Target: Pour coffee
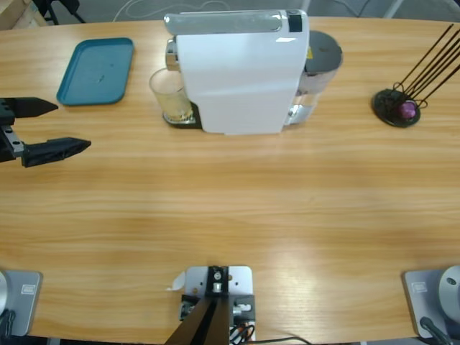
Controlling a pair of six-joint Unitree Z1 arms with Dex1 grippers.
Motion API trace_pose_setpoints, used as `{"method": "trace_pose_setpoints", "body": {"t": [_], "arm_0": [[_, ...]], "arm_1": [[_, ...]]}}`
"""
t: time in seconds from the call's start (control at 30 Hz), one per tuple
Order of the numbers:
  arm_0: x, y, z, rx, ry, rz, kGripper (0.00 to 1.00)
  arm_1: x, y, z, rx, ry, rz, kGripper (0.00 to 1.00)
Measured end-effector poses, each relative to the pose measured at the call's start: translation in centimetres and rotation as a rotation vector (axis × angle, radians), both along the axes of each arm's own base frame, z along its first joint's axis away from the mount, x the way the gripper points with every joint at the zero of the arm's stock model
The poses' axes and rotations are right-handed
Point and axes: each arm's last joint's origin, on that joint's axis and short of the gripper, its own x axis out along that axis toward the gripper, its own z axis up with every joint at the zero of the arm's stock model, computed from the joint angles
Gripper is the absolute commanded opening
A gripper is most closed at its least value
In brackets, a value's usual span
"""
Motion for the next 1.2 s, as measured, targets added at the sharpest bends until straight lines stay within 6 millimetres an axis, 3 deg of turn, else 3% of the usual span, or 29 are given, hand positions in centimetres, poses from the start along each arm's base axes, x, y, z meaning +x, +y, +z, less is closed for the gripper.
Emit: {"method": "trace_pose_setpoints", "body": {"t": [0.27,0.47,0.67,0.93,1.03,1.2], "arm_0": [[-0.1,0.1,0.1,0.002,-0.012,-0.007,1.000],[-0.5,0.1,0.4,-0.028,-0.009,-0.041,1.000],[-0.6,0.1,0.5,-0.040,-0.004,-0.057,1.000],[-0.8,0.3,1.1,-0.050,-0.020,-0.061,1.000],[-1.1,0.4,1.4,-0.060,-0.032,-0.068,1.000],[-1.5,0.6,1.4,-0.063,-0.015,-0.085,1.000]], "arm_1": [[-1.1,-0.8,0.5,-0.011,0.008,0.027,1.000],[-5.7,-4.2,-1.5,-0.052,0.064,0.059,1.000],[-12.5,-9.4,-3.9,0.019,-0.001,0.071,1.000],[-20.3,-15.5,-11.2,0.139,-0.182,0.077,1.000],[-21.5,-16.5,-11.9,0.162,-0.230,0.085,1.000],[-21.5,-16.7,-12.3,0.143,-0.262,0.073,1.000]]}}
